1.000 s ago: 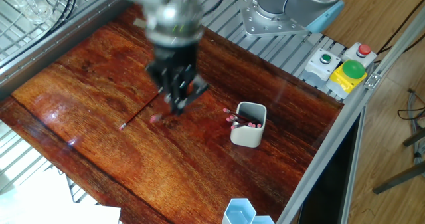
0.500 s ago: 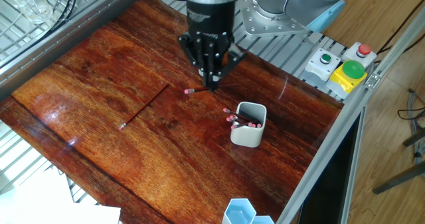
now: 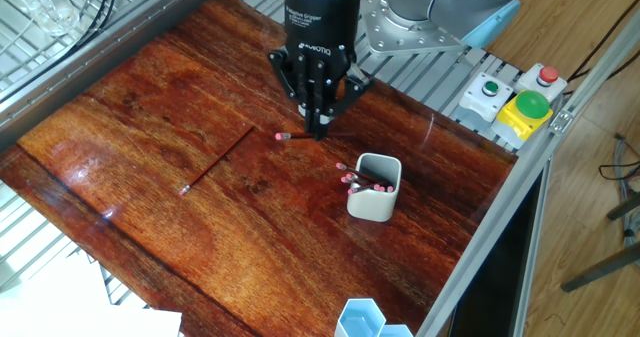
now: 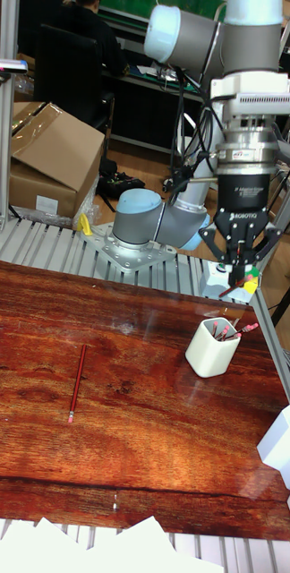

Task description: Put the pen into the pen holder

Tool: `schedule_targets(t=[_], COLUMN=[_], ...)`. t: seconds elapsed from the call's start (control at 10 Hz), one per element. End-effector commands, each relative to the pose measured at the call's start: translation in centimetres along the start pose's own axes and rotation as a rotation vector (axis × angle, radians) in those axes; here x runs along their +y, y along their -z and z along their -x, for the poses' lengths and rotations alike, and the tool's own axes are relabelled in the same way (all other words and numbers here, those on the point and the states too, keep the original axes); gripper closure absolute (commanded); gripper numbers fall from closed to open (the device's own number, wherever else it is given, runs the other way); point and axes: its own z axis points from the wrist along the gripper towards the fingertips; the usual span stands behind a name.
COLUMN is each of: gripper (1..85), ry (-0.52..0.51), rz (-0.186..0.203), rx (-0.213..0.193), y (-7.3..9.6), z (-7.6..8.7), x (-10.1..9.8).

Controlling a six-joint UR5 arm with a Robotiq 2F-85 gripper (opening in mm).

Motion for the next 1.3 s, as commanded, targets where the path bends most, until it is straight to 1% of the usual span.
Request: schedule_targets(t=[0.0, 0.1, 0.2, 0.3, 0.4, 0.5, 0.6, 0.7, 0.8, 0.9, 1.0, 1.1, 1.2], gripper=[84.7, 84.7, 84.7, 84.7, 84.7, 84.7, 84.7, 84.7, 84.7, 84.7, 84.7, 84.7, 84.7], ry=[-0.057, -0.056, -0.053, -0.051, -0.040, -0.033, -0.024, 0.000, 0.011, 0.015, 0.011, 0.034, 0.066], rz=[0.035, 0.029, 0.018, -0.002, -0.020, -0.033, -0.044, -0.070, -0.080, -0.109, -0.106, -0.065, -0.080], rx=[-0.029, -0.041, -0.050, -0.064, -0.069, -0.075, -0.090, -0.110, -0.095, -0.028, 0.030, 0.050, 0.072], y=[3.4, 3.8, 3.6, 3.2, 2.9, 2.5, 2.5, 2.6, 2.6, 2.6, 2.6, 2.5, 2.6], z=[-1.1, -1.6, -1.9, -2.1, -2.3, -2.2, -1.8, -1.3, -1.7, -3.4, -4.9, -5.4, -6.0], x=[1.9, 1.8, 1.7, 1.7, 1.5, 1.2, 1.0, 0.3, 0.1, -0.7, -0.6, 0.4, 0.0])
